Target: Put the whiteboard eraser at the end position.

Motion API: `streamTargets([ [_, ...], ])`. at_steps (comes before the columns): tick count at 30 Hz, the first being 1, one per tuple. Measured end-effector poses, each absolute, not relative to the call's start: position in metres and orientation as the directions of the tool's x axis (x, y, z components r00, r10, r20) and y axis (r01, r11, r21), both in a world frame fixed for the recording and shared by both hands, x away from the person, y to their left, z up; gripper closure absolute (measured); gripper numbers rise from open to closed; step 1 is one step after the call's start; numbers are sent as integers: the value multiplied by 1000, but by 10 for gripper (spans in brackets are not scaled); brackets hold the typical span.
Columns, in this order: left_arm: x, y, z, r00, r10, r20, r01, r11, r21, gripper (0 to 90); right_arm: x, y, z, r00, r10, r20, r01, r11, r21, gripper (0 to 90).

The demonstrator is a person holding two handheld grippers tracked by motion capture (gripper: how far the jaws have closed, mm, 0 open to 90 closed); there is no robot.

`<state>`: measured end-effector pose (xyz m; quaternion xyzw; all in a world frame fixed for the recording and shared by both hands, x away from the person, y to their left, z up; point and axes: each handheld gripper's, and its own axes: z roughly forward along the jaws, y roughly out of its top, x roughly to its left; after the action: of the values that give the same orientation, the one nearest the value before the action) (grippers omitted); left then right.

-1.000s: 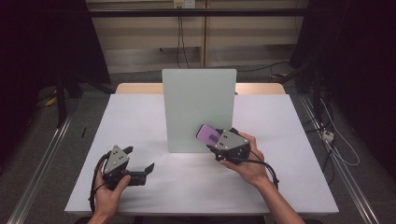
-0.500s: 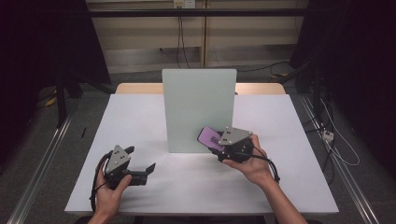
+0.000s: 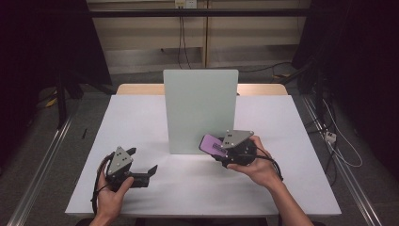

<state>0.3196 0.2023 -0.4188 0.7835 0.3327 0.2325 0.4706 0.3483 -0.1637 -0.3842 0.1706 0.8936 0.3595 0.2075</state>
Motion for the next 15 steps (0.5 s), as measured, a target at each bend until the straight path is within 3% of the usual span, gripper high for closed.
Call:
streamTargets([
  [15, 319, 203, -419, 678, 733, 57, 299, -345, 890, 38, 346, -145, -397, -929, 313, -197, 127, 769, 626, 420],
])
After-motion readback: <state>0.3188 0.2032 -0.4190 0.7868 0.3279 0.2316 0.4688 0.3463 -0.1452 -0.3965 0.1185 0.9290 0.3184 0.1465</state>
